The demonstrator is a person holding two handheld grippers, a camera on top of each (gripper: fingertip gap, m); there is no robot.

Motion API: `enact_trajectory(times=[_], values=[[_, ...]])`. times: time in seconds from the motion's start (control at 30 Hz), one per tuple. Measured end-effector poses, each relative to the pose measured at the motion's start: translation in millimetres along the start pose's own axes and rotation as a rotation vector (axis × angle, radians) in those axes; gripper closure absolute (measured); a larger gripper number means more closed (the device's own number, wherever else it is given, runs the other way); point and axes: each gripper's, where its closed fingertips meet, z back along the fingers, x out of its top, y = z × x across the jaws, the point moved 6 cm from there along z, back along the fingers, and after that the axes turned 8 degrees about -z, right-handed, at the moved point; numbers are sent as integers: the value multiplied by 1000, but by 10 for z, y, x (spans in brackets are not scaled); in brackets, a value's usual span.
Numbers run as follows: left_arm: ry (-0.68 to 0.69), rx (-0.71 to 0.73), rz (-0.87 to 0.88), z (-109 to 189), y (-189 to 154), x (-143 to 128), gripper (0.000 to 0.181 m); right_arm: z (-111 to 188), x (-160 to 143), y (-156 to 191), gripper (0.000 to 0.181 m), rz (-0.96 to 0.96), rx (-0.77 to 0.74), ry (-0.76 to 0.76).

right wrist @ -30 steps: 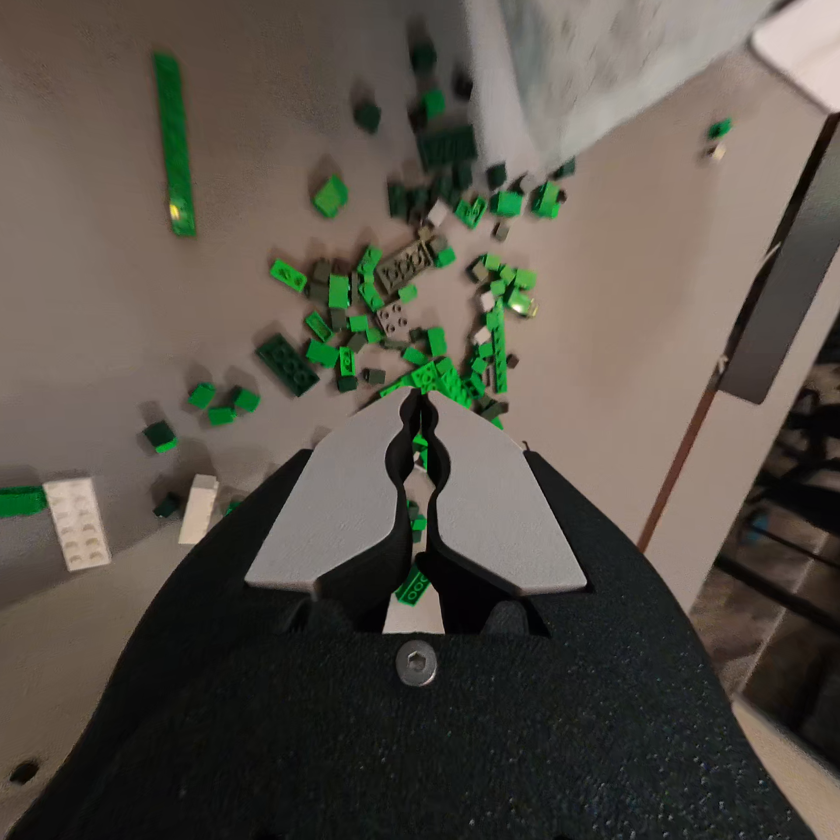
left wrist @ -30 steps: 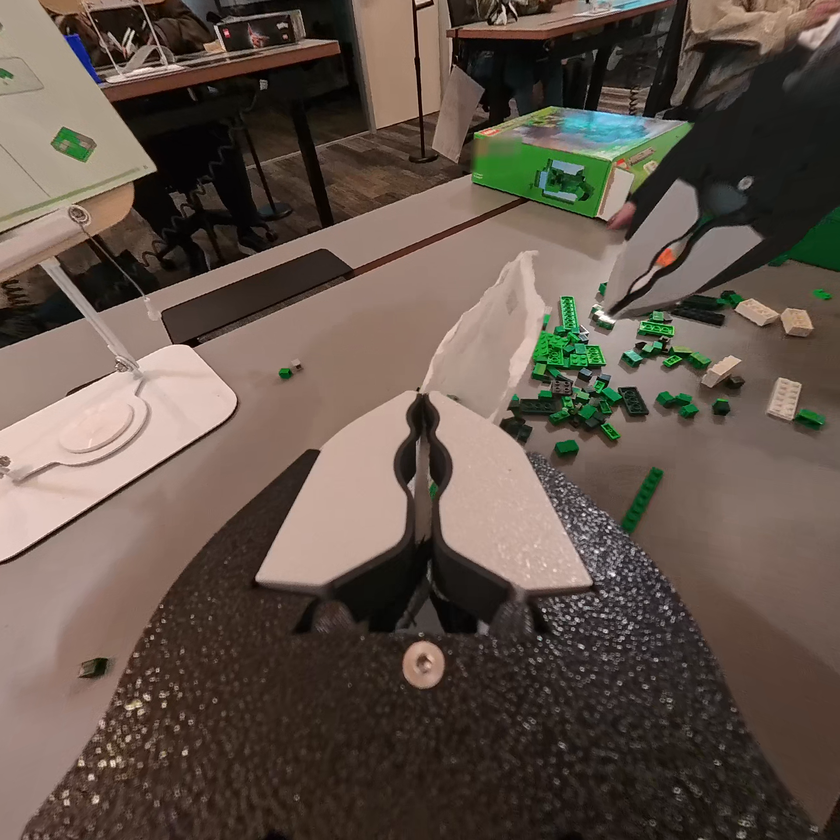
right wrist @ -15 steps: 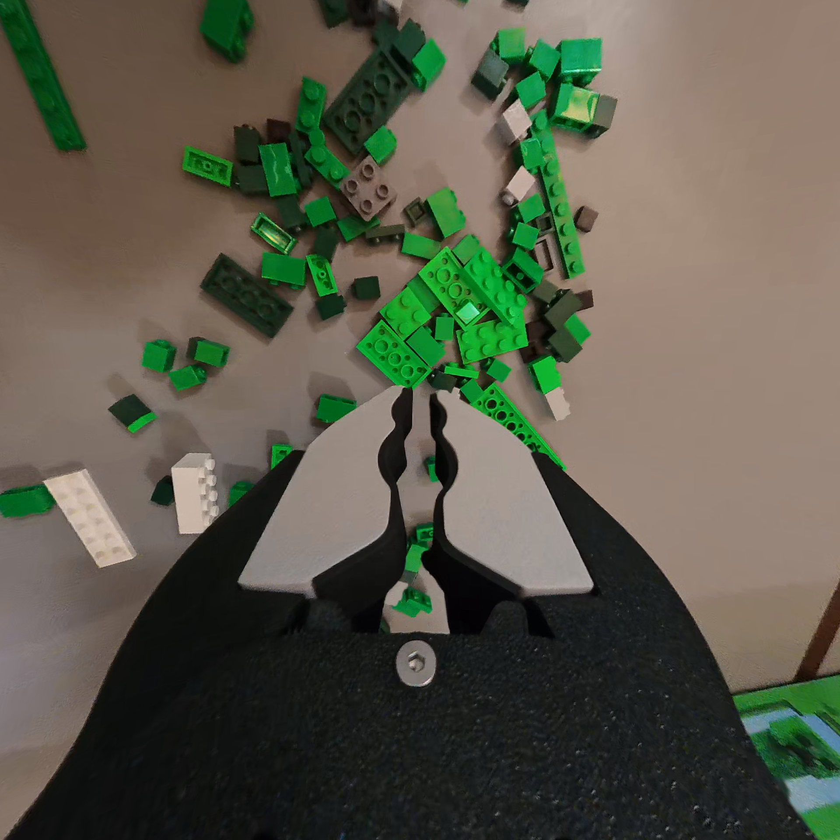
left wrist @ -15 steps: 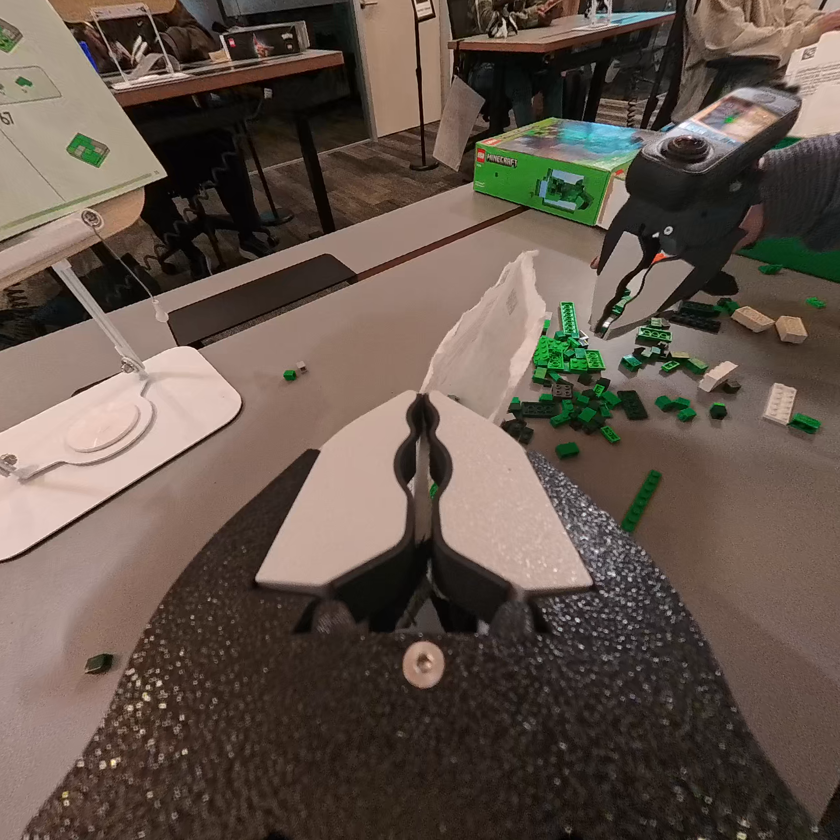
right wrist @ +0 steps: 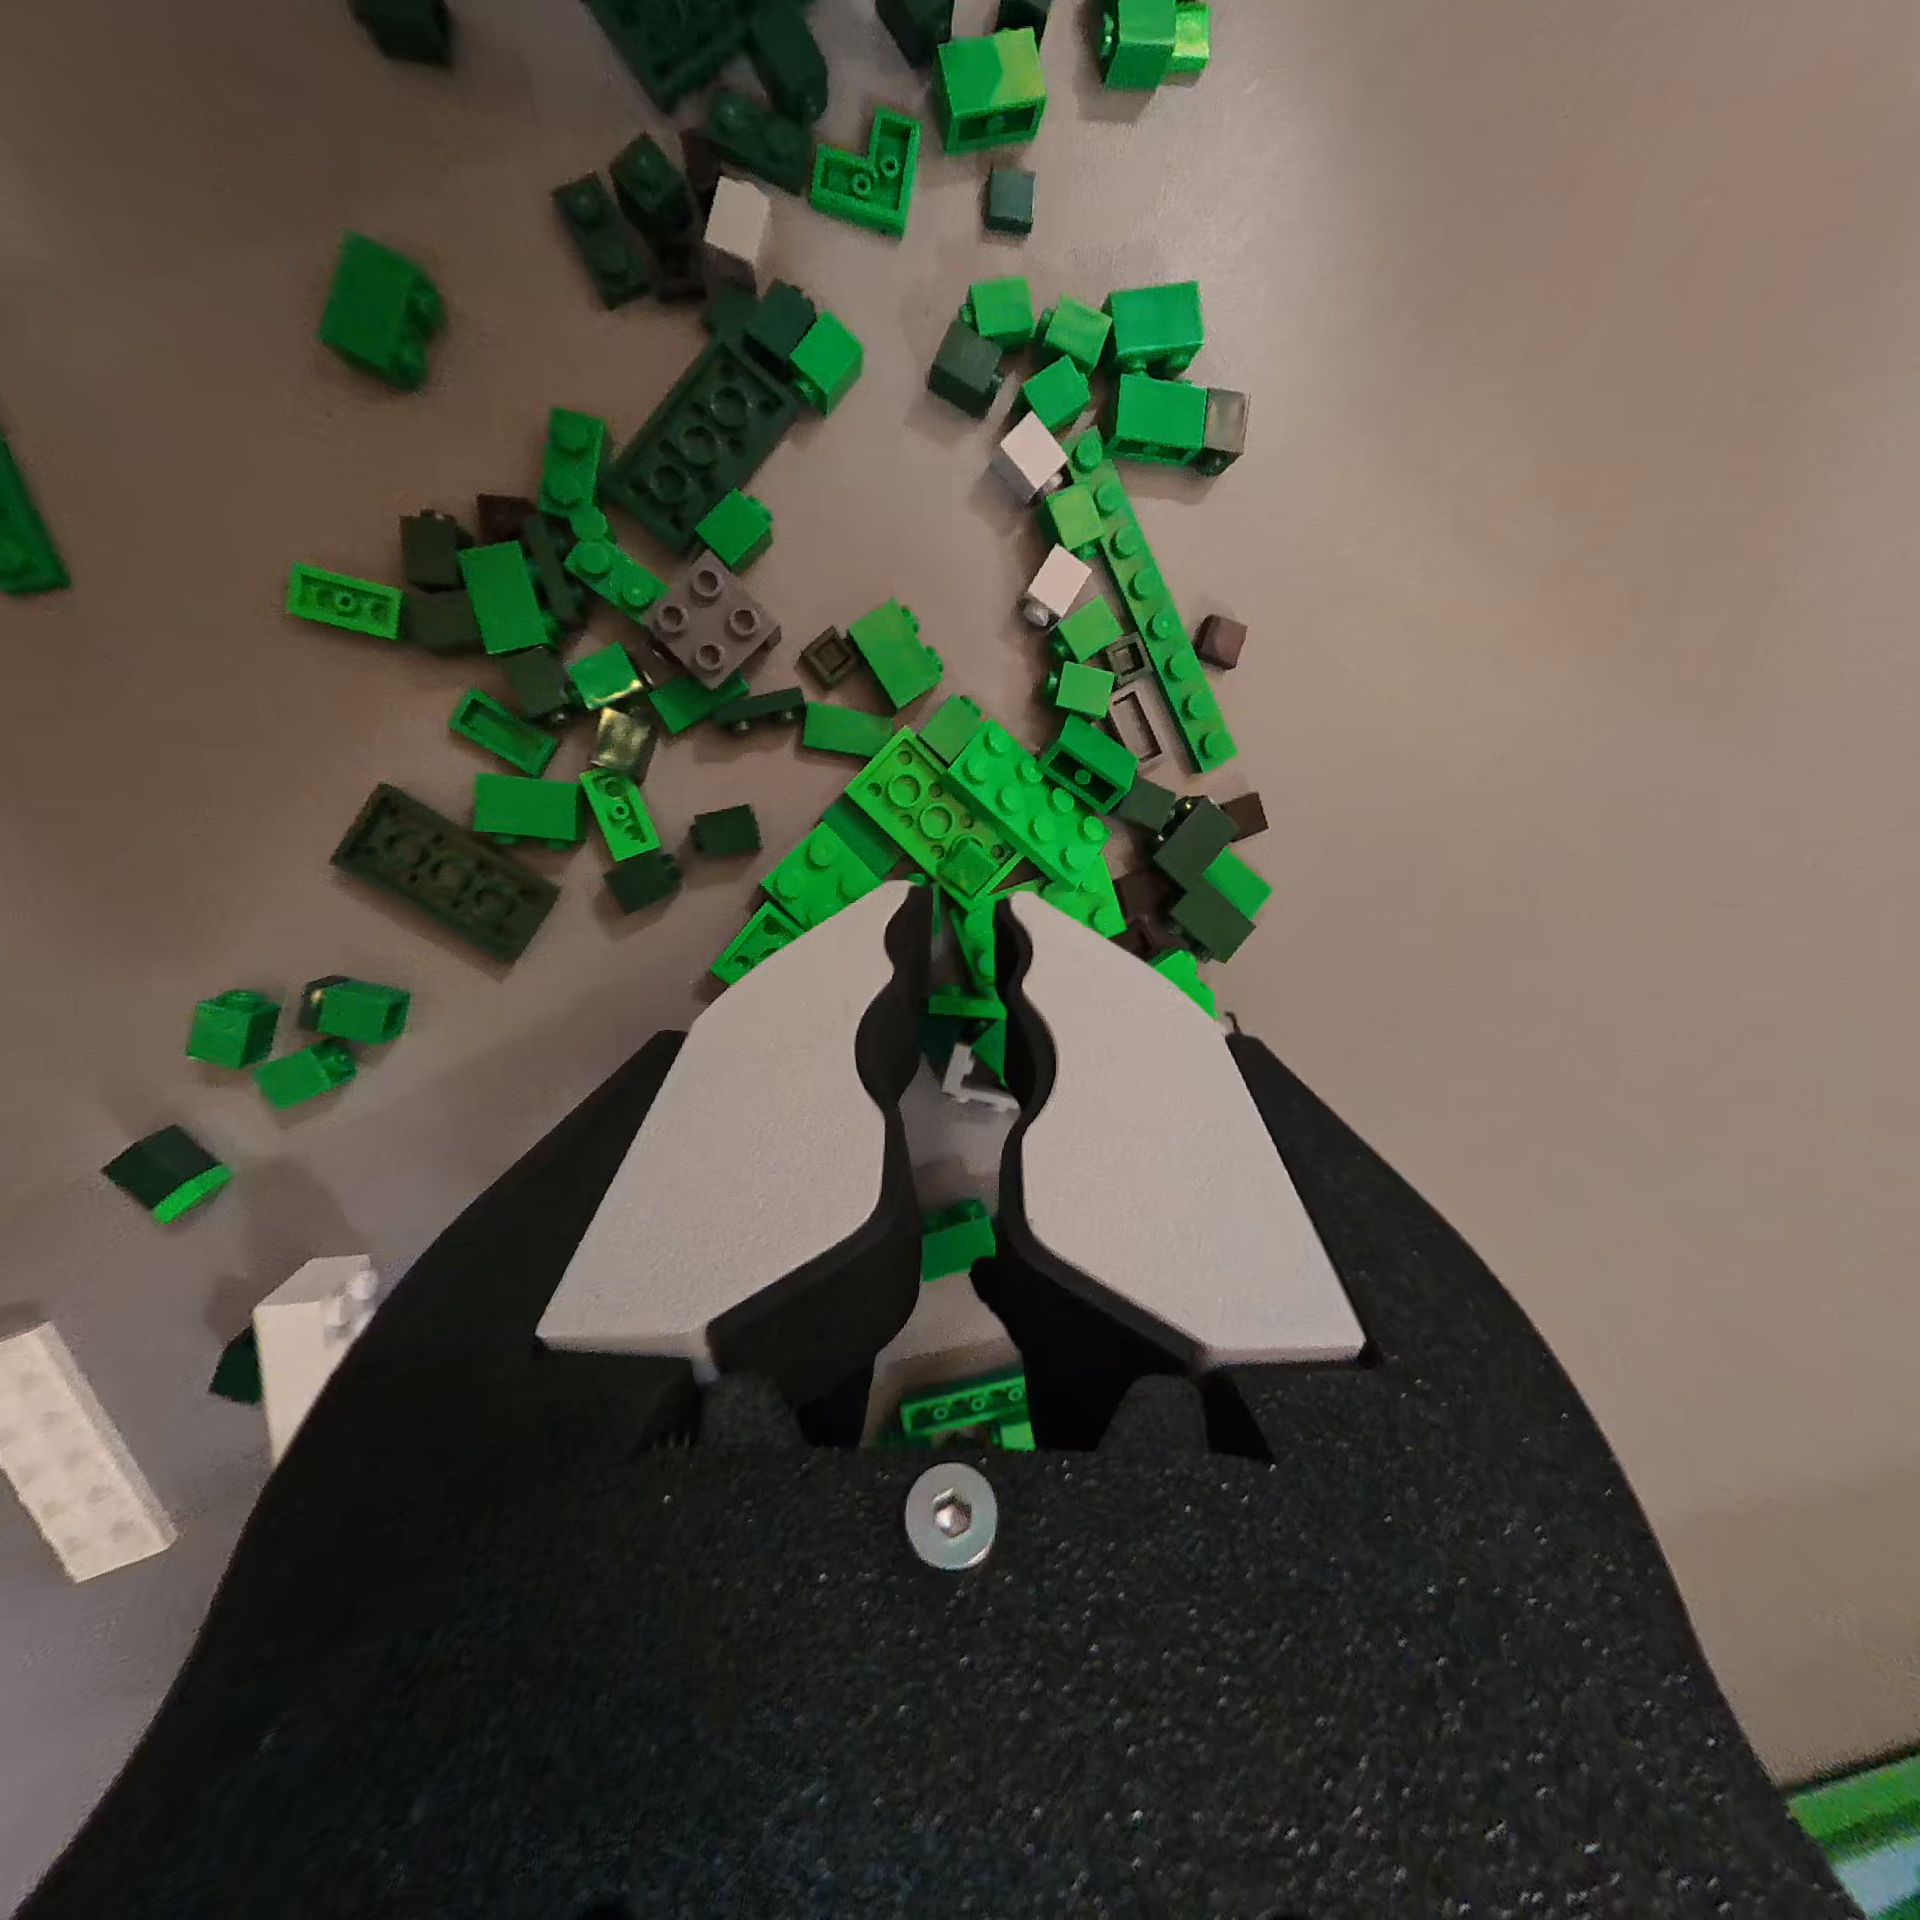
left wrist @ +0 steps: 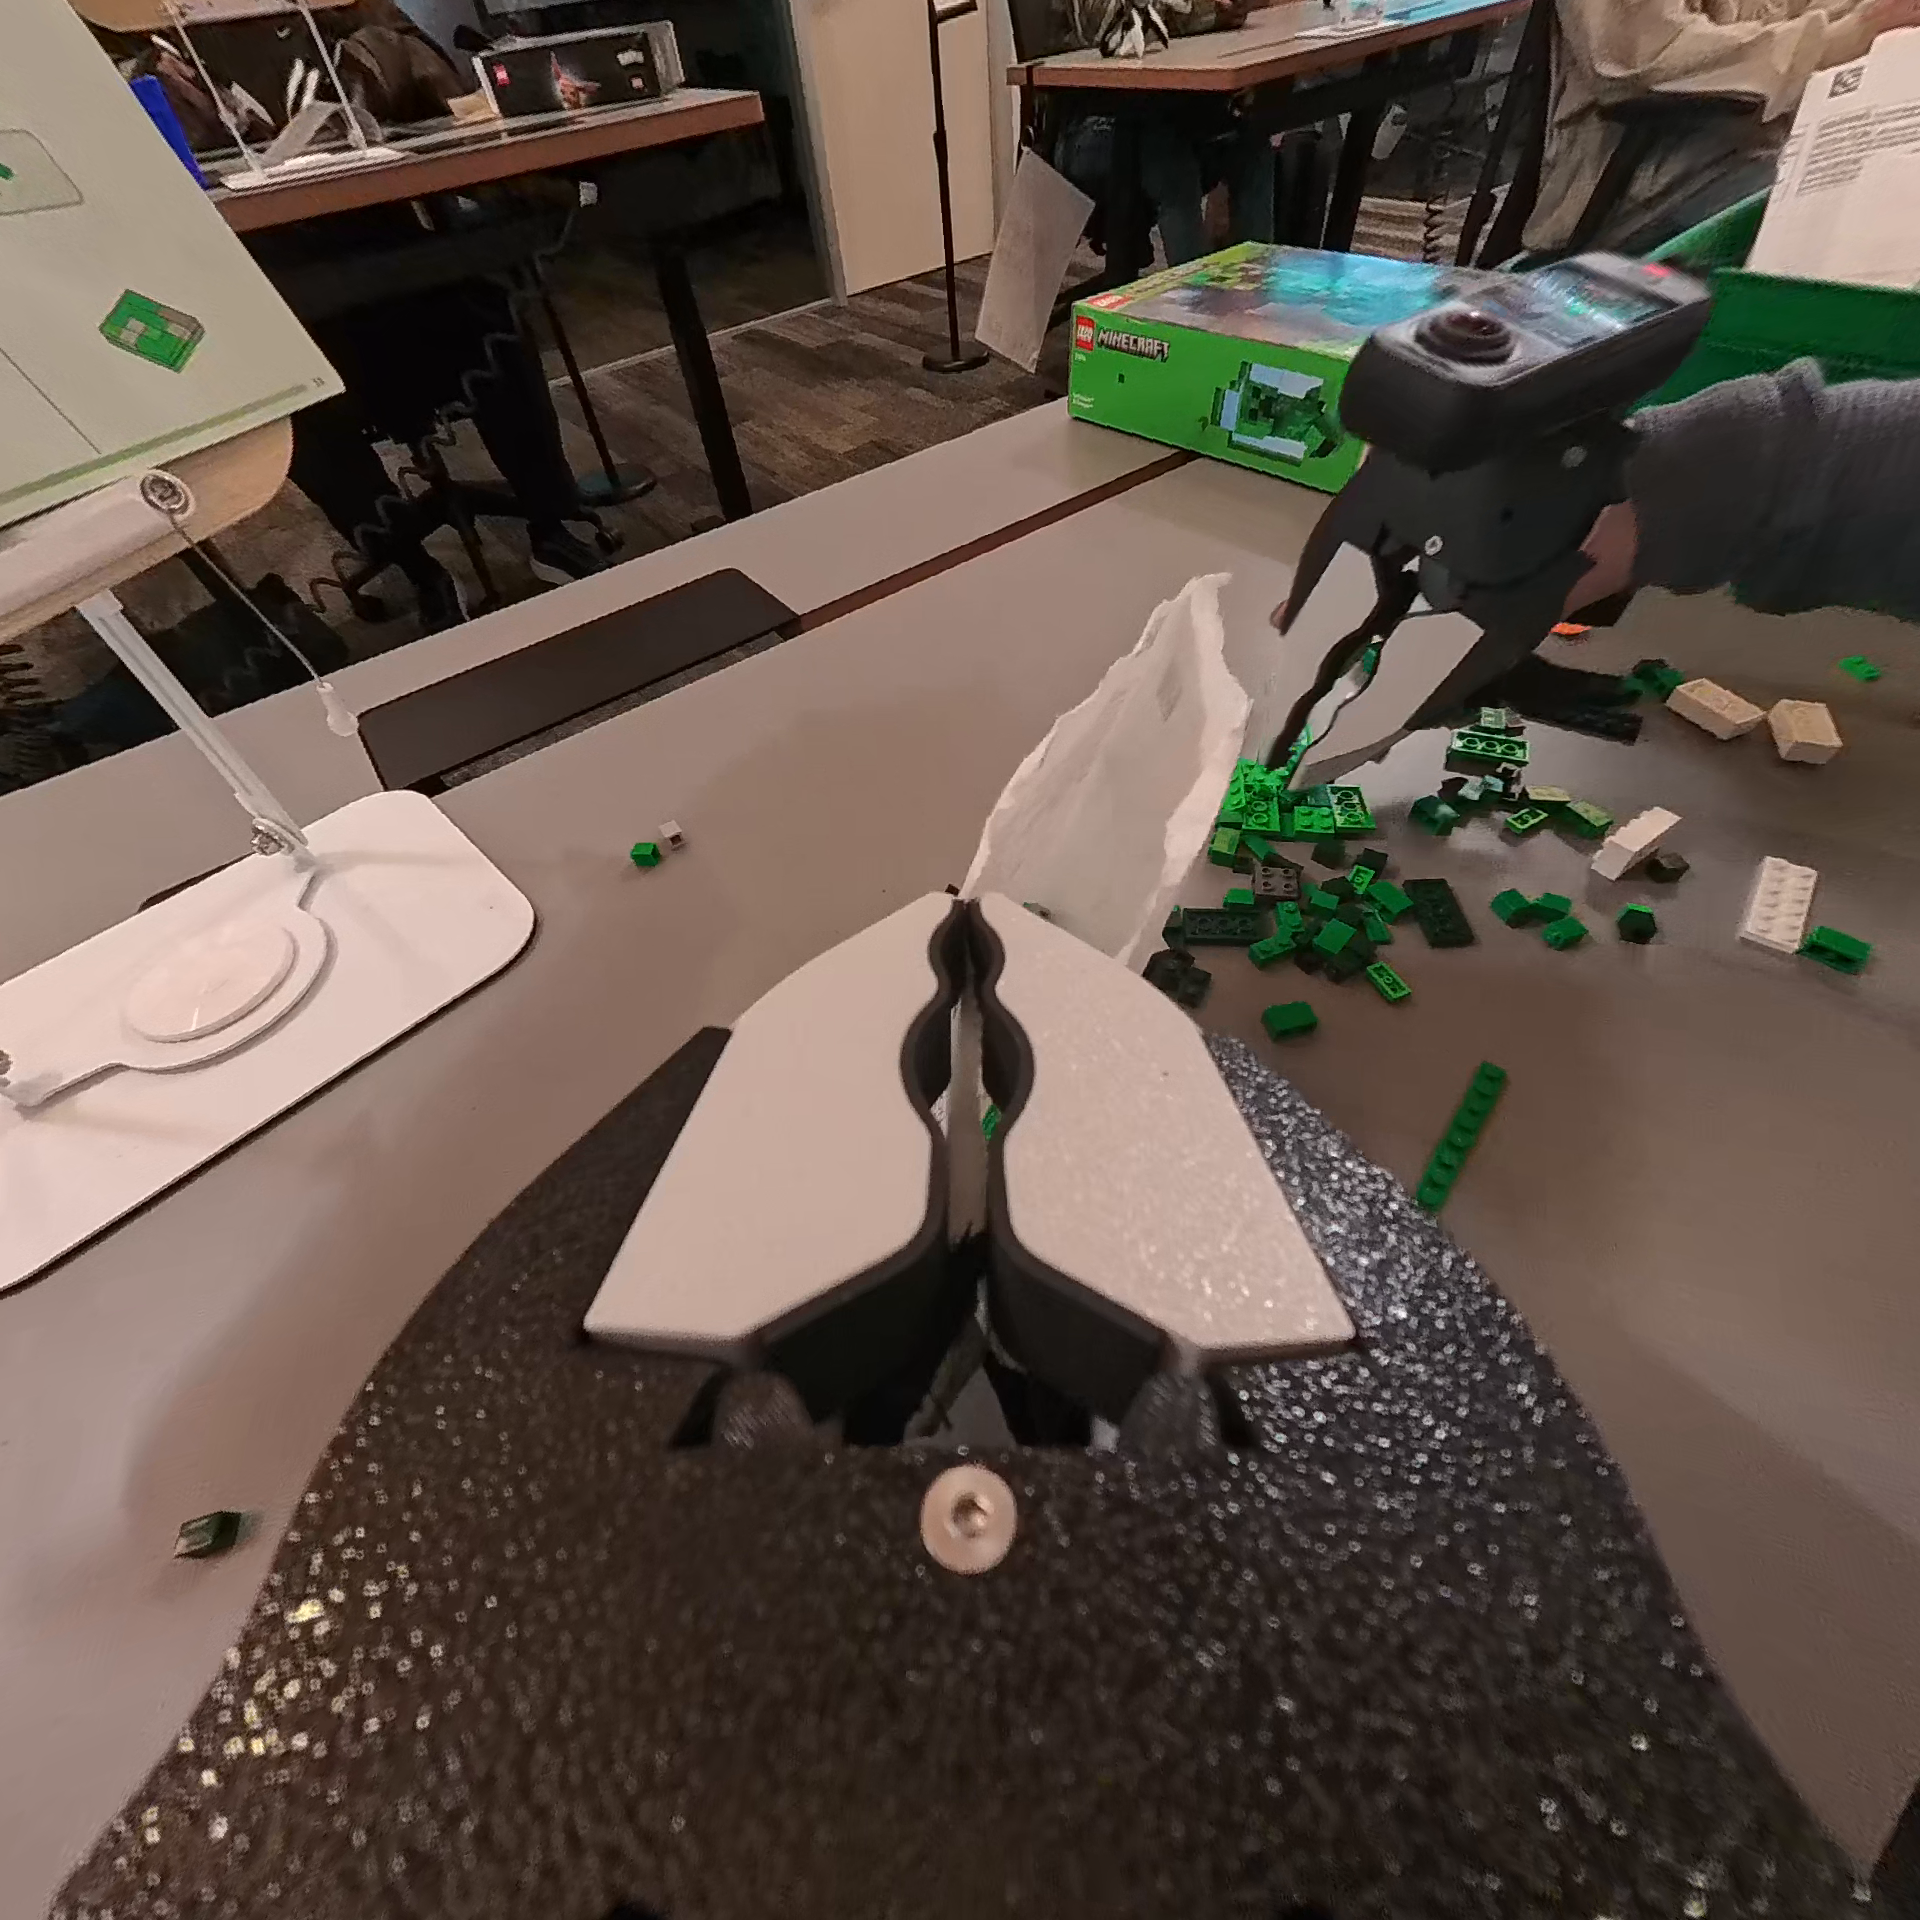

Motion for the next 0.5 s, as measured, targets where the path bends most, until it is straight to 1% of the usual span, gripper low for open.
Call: enact_trajectory(times=[0.27,0.33,0.43,0.5], values=[[2,-8,4,-15,0,-11,181,-46,31,-38,170,-1,28,-15],[3,-9,2,-16,-3,-10,181,-53,38,-37,172,-3,39,-15],[2,-11,2,-17,-6,-8,181,-61,36,-33,181,12,41,-2],[1,-12,1,-16,-9,-5,181,-61,35,-27,181,26,32,1]])
